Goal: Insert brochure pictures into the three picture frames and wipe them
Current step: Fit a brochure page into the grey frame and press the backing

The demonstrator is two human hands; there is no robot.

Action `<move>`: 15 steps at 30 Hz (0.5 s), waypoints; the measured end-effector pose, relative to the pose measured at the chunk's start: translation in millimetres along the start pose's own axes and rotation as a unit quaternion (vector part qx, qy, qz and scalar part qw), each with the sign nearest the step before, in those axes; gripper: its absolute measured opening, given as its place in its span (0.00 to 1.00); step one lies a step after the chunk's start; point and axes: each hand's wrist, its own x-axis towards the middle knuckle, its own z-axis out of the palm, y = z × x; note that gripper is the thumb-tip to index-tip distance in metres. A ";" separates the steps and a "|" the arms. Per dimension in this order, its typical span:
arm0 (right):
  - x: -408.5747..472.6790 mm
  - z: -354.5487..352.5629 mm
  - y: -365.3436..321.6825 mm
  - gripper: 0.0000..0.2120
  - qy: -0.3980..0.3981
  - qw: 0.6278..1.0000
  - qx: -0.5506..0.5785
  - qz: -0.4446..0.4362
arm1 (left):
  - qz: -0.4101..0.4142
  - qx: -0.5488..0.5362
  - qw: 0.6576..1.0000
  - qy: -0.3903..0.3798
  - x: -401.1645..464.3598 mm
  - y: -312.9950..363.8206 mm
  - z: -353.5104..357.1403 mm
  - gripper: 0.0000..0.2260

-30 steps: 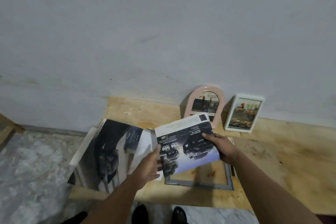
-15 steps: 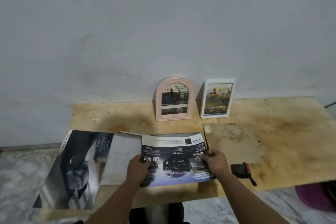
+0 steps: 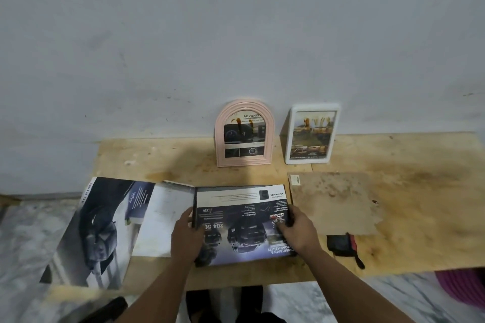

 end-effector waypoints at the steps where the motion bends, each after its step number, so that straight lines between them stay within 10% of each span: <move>1: -0.3 -0.8 -0.8 0.25 -0.007 0.999 -0.031 -0.010 | 0.004 0.001 1.000 0.005 -0.4 1.9 0.4 0.24; 15: 1.4 6.4 3.0 0.28 -0.067 0.978 -0.192 -0.048 | 0.058 0.099 0.993 -0.035 11.5 14.1 6.3 0.24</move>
